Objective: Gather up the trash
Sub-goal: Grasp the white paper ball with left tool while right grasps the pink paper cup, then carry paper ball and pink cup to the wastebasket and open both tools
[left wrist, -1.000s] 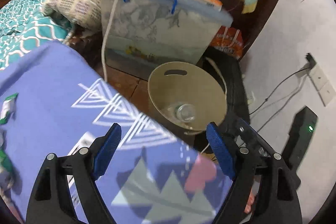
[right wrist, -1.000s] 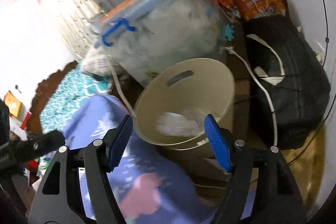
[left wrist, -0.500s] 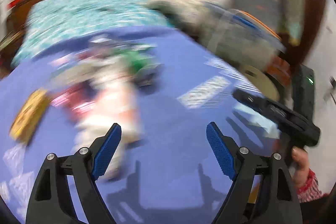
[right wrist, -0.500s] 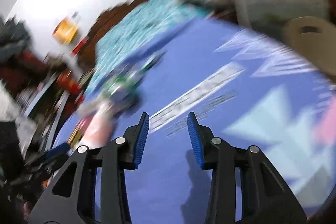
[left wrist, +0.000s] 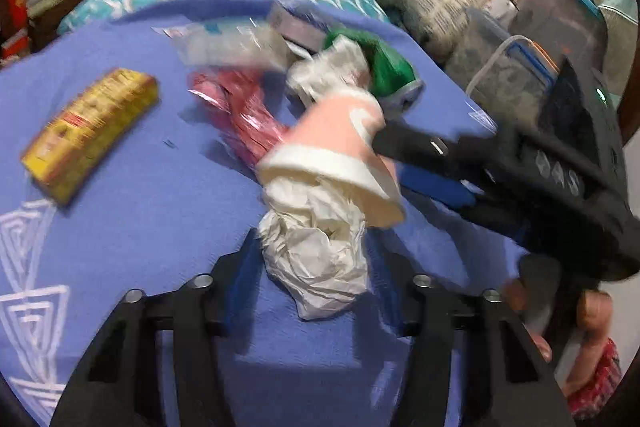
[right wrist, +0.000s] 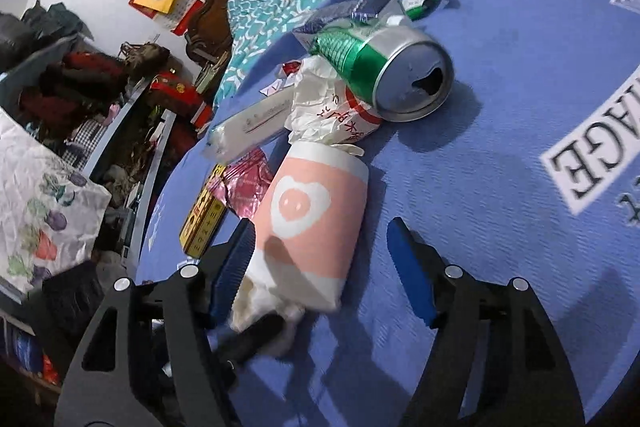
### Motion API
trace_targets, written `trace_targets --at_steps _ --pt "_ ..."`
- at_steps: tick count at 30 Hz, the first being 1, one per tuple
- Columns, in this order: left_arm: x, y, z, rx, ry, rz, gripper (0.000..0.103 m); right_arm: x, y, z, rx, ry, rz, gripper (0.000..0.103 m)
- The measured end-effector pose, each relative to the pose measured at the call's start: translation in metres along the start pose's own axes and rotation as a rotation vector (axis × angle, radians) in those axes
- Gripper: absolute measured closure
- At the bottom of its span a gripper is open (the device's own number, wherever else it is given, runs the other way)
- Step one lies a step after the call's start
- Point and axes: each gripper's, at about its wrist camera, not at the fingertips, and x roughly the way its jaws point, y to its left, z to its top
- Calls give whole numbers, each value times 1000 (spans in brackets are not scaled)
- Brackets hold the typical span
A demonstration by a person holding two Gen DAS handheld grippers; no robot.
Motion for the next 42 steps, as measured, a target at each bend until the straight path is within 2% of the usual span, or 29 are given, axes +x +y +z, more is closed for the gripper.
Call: trace_targets --at_steps 3,4,6,8,9,15,18,20,22,23,27,30,35,36,37,38,42 --pt "-10 4 -9 10 -21 -28 57 6 4 0 -14 1 -11 32" --pt "-15 6 -13 9 -24 -32 57 8 6 -3 -31 5 -15 39" --pt "-26 14 -22 0 -27 -44 57 15 15 -9 -58 28 -17 47" --pt "-38 26 -32 -23 -33 -51 57 13 21 -16 -75 18 -20 55" --pt "-46 33 -37 -38 -41 -44 57 8 22 -20 -82 3 -19 62" --pt "-79 76 -40 -167 -101 3 56 -35 24 -35 -128 -74 -30 70" --pt "-86 80 -34 -180 -123 -4 56 -72 25 -39 -165 -166 -66 71" --pt "-86 75 -30 -168 -125 -21 56 -107 34 -47 -266 -299 -169 71" --pt "-82 68 -27 -146 -116 -48 56 -129 37 -52 -337 -368 -238 71" --pt "-79 63 -27 -132 -108 -63 56 -135 37 -55 -359 -375 -265 71" --pt "-61 32 -25 -66 -60 -123 56 -136 23 -66 -347 -297 -268 71" --pt "-50 13 -28 -14 -41 -116 55 -125 16 -78 -320 -243 -247 71" --pt "-28 1 -26 3 20 -91 52 -115 -15 -78 -158 -162 -119 65" --pt "-25 -1 -26 1 28 -91 51 -114 -22 -77 -130 -151 -92 61" --pt "-23 -3 -25 1 34 -93 50 -112 -28 -76 -103 -136 -72 52" --pt "-20 -5 -24 3 40 -97 50 -109 -34 -76 -74 -119 -46 49" --pt "-13 -16 -20 32 48 -98 50 -99 -44 -79 -20 -85 7 47"
